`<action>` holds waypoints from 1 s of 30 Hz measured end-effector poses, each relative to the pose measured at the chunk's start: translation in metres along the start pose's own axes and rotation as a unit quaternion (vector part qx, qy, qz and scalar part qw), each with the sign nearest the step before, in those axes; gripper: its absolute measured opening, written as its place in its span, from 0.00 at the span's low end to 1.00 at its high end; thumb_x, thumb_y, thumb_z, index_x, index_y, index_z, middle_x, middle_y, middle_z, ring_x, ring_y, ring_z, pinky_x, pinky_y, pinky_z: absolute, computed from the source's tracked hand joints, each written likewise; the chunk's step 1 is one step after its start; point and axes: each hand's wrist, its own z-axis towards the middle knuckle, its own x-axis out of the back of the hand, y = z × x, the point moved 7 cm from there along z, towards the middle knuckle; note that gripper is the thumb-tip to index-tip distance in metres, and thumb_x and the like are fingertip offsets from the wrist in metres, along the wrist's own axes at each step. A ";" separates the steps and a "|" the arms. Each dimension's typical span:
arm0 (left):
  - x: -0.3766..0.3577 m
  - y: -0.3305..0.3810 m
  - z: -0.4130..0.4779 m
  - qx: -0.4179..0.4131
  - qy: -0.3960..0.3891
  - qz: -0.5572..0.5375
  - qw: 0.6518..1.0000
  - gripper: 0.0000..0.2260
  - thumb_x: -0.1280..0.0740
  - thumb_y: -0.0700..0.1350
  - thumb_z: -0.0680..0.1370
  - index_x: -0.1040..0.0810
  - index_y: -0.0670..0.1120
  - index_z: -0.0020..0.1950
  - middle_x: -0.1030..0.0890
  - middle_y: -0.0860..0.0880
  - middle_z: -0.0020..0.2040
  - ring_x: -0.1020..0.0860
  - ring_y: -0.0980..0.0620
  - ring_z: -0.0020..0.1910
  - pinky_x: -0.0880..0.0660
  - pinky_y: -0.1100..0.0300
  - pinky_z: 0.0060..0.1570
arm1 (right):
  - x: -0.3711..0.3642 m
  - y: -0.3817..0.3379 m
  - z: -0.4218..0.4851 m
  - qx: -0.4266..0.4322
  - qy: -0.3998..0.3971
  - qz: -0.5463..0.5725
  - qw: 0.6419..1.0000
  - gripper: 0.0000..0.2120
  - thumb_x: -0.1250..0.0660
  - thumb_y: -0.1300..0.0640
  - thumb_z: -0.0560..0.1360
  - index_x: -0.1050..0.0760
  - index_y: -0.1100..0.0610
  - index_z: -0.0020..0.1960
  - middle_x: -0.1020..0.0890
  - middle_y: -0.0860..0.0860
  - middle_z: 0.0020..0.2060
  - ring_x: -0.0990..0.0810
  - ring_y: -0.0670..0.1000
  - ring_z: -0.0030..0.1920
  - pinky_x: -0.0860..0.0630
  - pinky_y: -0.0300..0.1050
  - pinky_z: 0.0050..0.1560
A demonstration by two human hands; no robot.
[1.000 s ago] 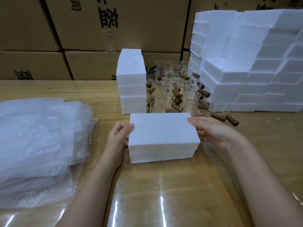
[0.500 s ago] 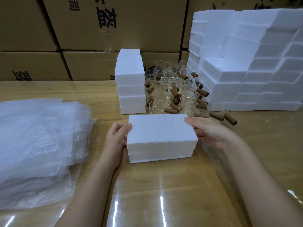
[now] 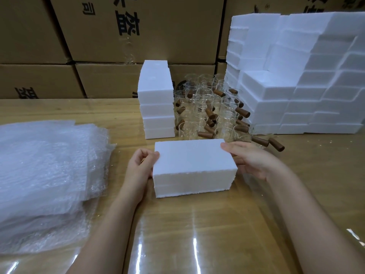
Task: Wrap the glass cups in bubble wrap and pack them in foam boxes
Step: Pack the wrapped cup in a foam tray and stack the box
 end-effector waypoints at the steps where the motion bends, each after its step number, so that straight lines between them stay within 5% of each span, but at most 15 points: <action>1: 0.000 -0.001 0.000 -0.001 0.001 0.003 1.000 0.07 0.31 0.48 0.73 0.25 0.54 0.35 0.23 0.54 0.33 0.27 0.56 0.31 0.30 0.67 0.27 | 0.000 -0.001 0.000 0.003 0.005 -0.005 1.000 0.17 0.31 0.47 0.74 0.23 0.54 0.59 0.14 0.47 0.46 0.15 0.46 0.43 0.22 0.37 0.34; 4: 0.000 0.000 0.000 0.002 0.014 -0.009 1.000 0.03 0.32 0.51 0.69 0.23 0.54 0.40 0.20 0.53 0.40 0.23 0.55 0.35 0.28 0.67 0.30 | 0.002 -0.005 -0.002 0.014 0.047 -0.053 0.997 0.20 0.31 0.45 0.74 0.28 0.49 0.63 0.17 0.46 0.50 0.16 0.46 0.46 0.21 0.40 0.39; 8: -0.003 0.007 -0.003 -0.001 0.029 -0.022 0.999 0.14 0.32 0.50 0.68 0.22 0.58 0.53 0.21 0.54 0.57 0.20 0.56 0.53 0.24 0.61 0.45 | -0.009 -0.025 -0.003 0.094 0.115 -0.173 0.974 0.25 0.37 0.47 0.78 0.39 0.45 0.73 0.29 0.47 0.67 0.26 0.47 0.61 0.28 0.44 0.57; 11: -0.008 0.030 -0.009 -0.056 0.030 -0.001 0.998 0.13 0.34 0.48 0.70 0.21 0.59 0.53 0.23 0.53 0.61 0.24 0.54 0.61 0.26 0.60 0.59 | -0.027 -0.048 -0.015 0.189 0.107 -0.301 0.928 0.28 0.42 0.41 0.78 0.46 0.41 0.76 0.41 0.42 0.75 0.44 0.46 0.74 0.44 0.53 0.73; 13: -0.015 0.061 -0.017 -0.167 0.006 0.087 0.982 0.10 0.35 0.48 0.72 0.19 0.57 0.51 0.22 0.58 0.61 0.27 0.60 0.63 0.31 0.69 0.59 | -0.044 -0.055 -0.023 0.221 0.068 -0.421 0.877 0.27 0.52 0.34 0.77 0.50 0.37 0.75 0.47 0.37 0.75 0.52 0.43 0.76 0.60 0.56 0.74; 15: -0.033 0.081 -0.027 -0.243 -0.062 0.184 0.950 0.10 0.37 0.52 0.74 0.18 0.56 0.50 0.22 0.62 0.60 0.28 0.63 0.64 0.34 0.63 0.64 | -0.060 -0.052 -0.026 0.214 0.025 -0.501 0.838 0.29 0.60 0.32 0.75 0.54 0.35 0.75 0.53 0.35 0.75 0.59 0.41 0.75 0.68 0.57 0.72; 20: -0.057 0.068 -0.032 -0.258 -0.135 0.425 0.857 0.21 0.42 0.56 0.74 0.21 0.53 0.63 0.26 0.60 0.67 0.35 0.60 0.71 0.45 0.51 0.72 | -0.078 -0.039 -0.023 0.187 -0.003 -0.579 0.794 0.25 0.61 0.38 0.80 0.55 0.38 0.76 0.57 0.38 0.76 0.62 0.41 0.75 0.68 0.58 0.73; 30: -0.056 0.064 -0.034 -0.292 -0.088 0.439 0.845 0.24 0.45 0.59 0.73 0.19 0.50 0.60 0.23 0.57 0.64 0.31 0.56 0.68 0.43 0.52 0.71 | -0.078 -0.040 -0.019 0.235 0.055 -0.576 0.781 0.23 0.57 0.42 0.80 0.48 0.37 0.75 0.48 0.38 0.76 0.53 0.41 0.76 0.57 0.53 0.74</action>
